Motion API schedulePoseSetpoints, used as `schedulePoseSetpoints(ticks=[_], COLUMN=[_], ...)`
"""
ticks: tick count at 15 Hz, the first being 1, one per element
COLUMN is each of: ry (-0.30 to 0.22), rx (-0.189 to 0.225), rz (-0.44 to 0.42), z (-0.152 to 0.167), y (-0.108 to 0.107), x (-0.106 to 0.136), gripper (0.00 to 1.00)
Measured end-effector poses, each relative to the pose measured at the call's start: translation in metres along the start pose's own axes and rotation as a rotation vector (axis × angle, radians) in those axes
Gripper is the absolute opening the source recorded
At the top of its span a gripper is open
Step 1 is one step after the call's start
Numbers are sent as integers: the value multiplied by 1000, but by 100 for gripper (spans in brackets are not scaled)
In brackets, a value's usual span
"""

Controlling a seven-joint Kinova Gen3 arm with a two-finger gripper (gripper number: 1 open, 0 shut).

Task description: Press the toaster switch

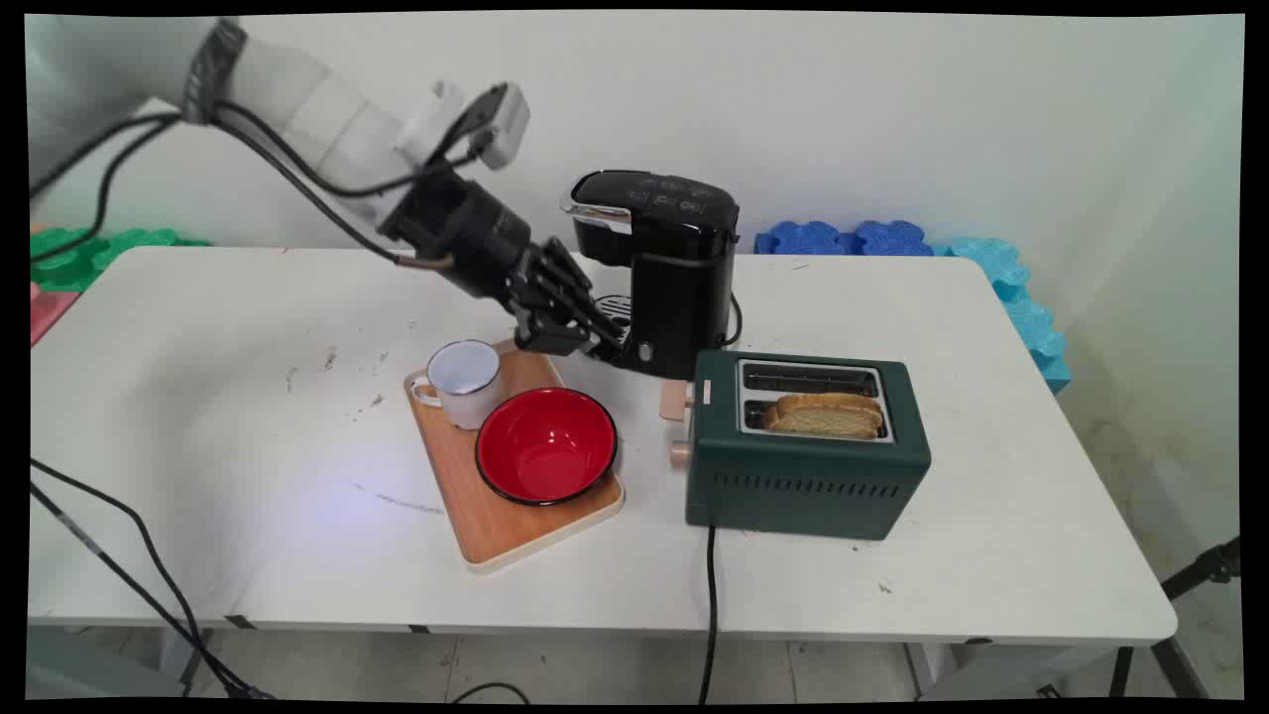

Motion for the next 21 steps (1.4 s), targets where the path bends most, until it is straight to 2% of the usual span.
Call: schedulePoseSetpoints(ticks=[8, 21], ry=[23, 61], rx=[-12, -27], rz=[-17, -39], z=[44, 84], y=[-8, -13], x=[-18, -20], gripper=[0, 0])
